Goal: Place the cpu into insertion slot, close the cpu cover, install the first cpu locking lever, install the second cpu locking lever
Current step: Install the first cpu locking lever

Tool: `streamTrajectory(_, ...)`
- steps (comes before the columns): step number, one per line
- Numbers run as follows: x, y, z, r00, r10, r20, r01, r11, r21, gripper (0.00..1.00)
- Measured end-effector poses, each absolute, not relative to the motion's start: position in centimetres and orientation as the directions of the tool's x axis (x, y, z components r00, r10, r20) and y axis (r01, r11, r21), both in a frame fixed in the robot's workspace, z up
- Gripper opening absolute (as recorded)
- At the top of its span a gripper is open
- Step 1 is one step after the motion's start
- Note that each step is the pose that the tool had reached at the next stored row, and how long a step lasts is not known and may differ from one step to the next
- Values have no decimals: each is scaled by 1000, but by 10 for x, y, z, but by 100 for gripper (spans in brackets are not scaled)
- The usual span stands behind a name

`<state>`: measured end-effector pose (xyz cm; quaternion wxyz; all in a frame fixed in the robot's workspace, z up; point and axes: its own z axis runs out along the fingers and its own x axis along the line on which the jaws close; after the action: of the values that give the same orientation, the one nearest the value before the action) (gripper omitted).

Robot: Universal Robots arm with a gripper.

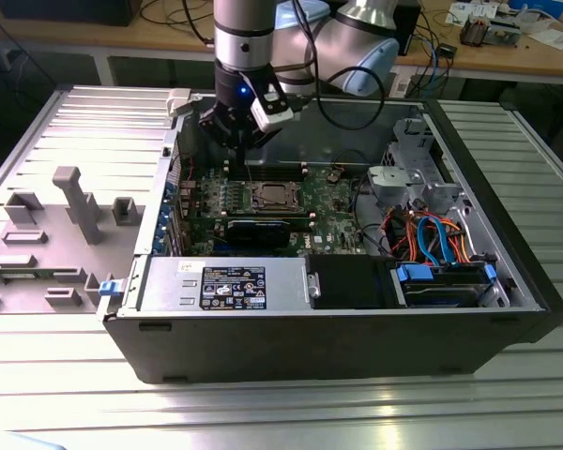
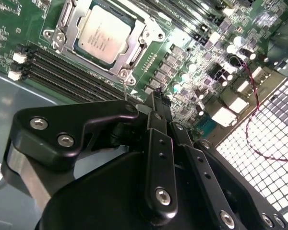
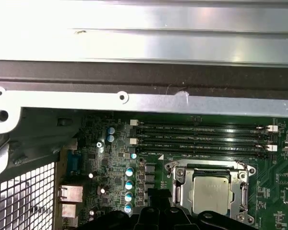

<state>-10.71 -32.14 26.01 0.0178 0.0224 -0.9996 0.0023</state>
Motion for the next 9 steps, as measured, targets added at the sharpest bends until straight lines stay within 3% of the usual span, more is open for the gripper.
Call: streamTrajectory(9,-110,-311,260,-998,-45,35,-45,999,-4,11)
